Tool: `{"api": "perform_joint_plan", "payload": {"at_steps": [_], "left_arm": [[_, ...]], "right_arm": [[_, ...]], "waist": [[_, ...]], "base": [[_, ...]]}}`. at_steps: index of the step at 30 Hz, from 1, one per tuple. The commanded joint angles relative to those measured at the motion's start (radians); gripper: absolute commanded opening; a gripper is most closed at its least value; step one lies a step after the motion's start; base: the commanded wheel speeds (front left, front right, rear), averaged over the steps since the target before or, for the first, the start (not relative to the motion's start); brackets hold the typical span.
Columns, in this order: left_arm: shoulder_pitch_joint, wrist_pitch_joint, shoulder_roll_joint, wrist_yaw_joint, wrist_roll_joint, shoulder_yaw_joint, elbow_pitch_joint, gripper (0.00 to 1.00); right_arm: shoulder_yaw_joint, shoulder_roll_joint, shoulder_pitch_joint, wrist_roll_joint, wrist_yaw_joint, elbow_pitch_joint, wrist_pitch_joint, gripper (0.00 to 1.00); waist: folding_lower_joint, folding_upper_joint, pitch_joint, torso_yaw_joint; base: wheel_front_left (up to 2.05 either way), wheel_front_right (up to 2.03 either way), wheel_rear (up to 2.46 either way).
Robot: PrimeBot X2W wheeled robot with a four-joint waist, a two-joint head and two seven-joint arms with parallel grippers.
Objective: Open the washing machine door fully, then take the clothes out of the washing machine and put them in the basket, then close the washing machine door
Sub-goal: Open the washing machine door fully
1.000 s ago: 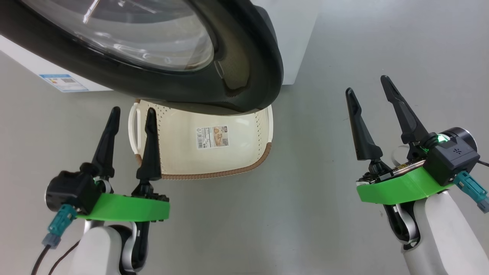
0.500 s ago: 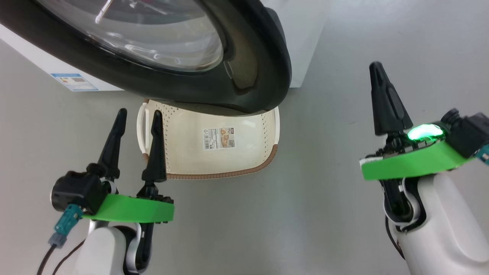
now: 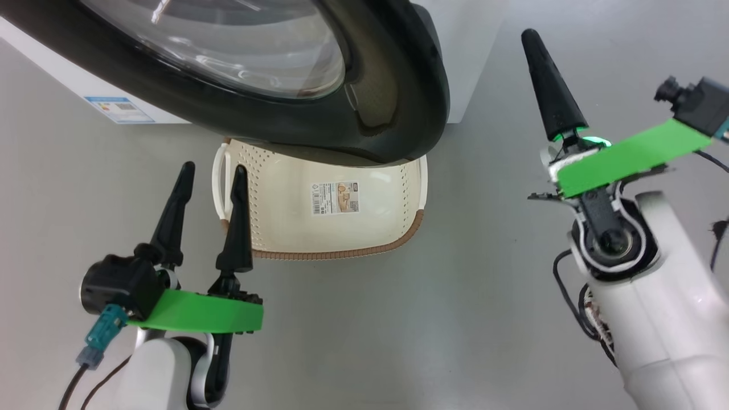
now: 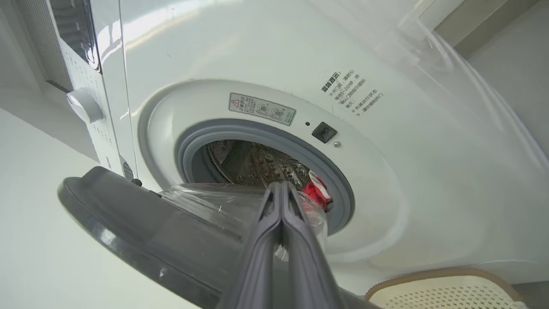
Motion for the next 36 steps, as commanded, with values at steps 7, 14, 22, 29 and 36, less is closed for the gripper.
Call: {"api": "perform_joint_plan", "payload": {"at_steps": [7,14,22,29,36], "left_arm": [[0.003,-0.008,0.019,-0.002,0.000,0.036,-0.029,1.00],[0.003,-0.008,0.019,-0.003,0.008,0.037,-0.031,1.00],[-0.003,-0.008,0.019,-0.001,0.008,0.035,-0.028,1.00],[-0.012,-0.008,0.019,0.004,-0.001,0.026,-0.020,1.00],[-0.017,-0.008,0.019,0.005,-0.007,0.016,-0.014,1.00]], "right_arm": [[-0.004,-0.021,-0.092,0.275,0.007,0.020,0.247,0.00],[0.004,-0.038,-0.163,0.407,0.007,0.084,0.437,0.00],[0.025,-0.031,-0.214,0.453,0.007,0.145,0.539,0.00],[0.038,-0.027,-0.272,0.480,0.007,0.191,0.624,0.00],[0.037,-0.024,-0.306,0.506,0.007,0.234,0.684,0.00]], "waist": [[0.0000,0.0000,0.008,0.002],[0.0000,0.0000,0.014,0.001],[0.0000,0.0000,0.028,0.003],[0.0000,0.0000,0.041,0.010],[0.0000,0.0000,0.049,0.021]], "base": [[0.00,0.00,0.00],[0.00,0.00,0.00],[0.00,0.00,0.00],[0.00,0.00,0.00],[0.00,0.00,0.00]]}}
